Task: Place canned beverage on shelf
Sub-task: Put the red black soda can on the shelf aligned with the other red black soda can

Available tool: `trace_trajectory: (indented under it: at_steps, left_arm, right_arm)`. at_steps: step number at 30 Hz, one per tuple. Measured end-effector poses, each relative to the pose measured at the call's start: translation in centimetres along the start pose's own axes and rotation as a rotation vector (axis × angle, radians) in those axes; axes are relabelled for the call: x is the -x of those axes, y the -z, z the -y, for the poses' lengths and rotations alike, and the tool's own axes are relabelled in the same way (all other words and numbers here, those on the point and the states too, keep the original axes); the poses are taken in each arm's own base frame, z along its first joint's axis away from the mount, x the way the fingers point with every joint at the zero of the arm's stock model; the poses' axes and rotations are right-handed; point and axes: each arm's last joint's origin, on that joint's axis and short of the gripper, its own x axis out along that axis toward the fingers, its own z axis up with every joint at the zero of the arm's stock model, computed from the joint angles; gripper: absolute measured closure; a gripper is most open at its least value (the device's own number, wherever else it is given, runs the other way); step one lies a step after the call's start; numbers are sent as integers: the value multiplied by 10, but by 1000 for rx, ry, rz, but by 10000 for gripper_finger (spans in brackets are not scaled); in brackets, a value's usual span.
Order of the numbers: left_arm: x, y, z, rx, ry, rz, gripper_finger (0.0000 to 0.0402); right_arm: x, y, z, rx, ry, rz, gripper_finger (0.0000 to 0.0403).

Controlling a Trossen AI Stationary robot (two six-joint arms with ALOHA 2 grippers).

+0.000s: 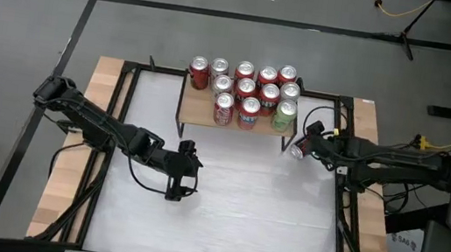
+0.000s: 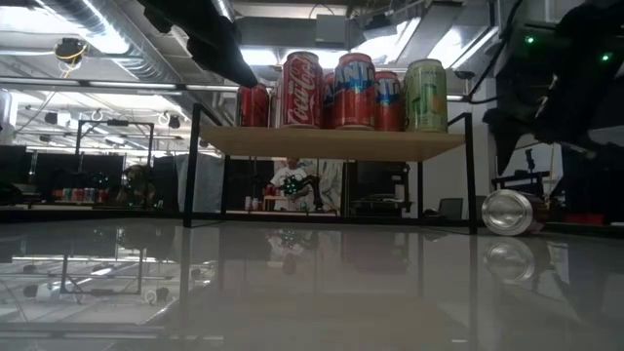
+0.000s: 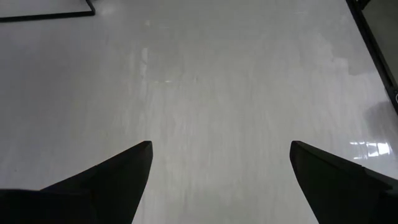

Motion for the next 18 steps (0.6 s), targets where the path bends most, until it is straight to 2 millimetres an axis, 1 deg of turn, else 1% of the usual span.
trace_trajectory:
  at_steps: [12,18]
  left_arm:
    - [0,0,0,0,0,0,31]
    - [0,0,0,0,0,0,31]
  right_arm:
    - [-18,7,10,3,38,-3,42]
    - [-24,12,9,16,57,15,43]
